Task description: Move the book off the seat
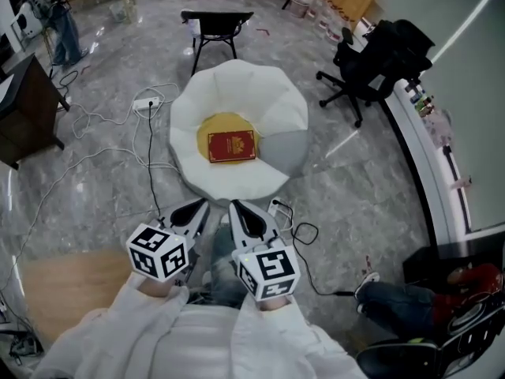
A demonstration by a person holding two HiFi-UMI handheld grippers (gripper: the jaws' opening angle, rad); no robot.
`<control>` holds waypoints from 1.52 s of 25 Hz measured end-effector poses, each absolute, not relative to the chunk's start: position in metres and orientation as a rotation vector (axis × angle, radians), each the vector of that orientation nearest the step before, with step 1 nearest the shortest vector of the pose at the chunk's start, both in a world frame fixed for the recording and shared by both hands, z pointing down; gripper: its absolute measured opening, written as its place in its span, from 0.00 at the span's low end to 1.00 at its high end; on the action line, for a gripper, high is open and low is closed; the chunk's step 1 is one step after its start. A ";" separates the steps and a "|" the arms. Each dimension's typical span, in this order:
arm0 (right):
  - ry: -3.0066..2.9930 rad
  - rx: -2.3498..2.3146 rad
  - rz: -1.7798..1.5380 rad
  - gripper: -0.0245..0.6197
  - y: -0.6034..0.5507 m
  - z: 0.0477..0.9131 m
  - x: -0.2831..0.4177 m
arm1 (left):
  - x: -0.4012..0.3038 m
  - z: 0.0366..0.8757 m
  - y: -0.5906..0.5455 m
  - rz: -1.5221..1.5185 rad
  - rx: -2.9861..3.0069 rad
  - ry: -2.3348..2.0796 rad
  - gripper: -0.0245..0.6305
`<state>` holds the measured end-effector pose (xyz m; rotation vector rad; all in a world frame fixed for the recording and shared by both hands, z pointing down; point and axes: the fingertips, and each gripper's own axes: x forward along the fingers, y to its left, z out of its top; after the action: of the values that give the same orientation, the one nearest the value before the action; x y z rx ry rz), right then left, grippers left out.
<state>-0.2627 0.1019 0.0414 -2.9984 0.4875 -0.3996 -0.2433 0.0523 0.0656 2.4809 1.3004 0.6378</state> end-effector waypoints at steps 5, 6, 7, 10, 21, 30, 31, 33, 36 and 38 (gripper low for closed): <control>0.544 -2.968 -0.435 0.06 0.117 0.053 -0.205 | -0.190 0.069 0.071 0.656 2.490 1.297 0.04; 0.556 -2.961 -0.445 0.06 0.121 0.056 -0.193 | -0.178 0.072 0.075 0.662 2.489 1.290 0.04; 0.572 -2.952 -0.459 0.06 0.124 0.059 -0.180 | -0.166 0.073 0.079 0.668 2.486 1.283 0.04; 0.627 -2.924 -0.493 0.06 0.134 0.063 -0.141 | -0.125 0.074 0.095 0.682 2.486 1.275 0.04; 0.621 -2.899 -0.551 0.06 0.193 0.065 -0.019 | -0.004 0.077 0.157 0.736 2.465 1.261 0.04; 0.637 -2.891 -0.573 0.06 0.232 0.069 0.025 | 0.036 0.076 0.188 0.756 2.476 1.237 0.04; 0.635 -2.884 -0.580 0.06 0.234 0.071 0.028 | 0.039 0.076 0.188 0.761 2.479 1.230 0.04; 0.637 -2.870 -0.593 0.06 0.235 0.073 0.031 | 0.041 0.079 0.188 0.774 2.479 1.213 0.04; 0.643 -2.855 -0.612 0.06 0.234 0.079 0.033 | 0.044 0.086 0.187 0.796 2.475 1.187 0.04; 0.639 -2.842 -0.630 0.06 0.235 0.084 0.034 | 0.046 0.090 0.187 0.811 2.472 1.180 0.04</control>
<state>0.0344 0.2350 0.0843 -2.8418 0.6395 -0.6300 0.0463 0.1867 0.0903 2.4718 1.1796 0.8108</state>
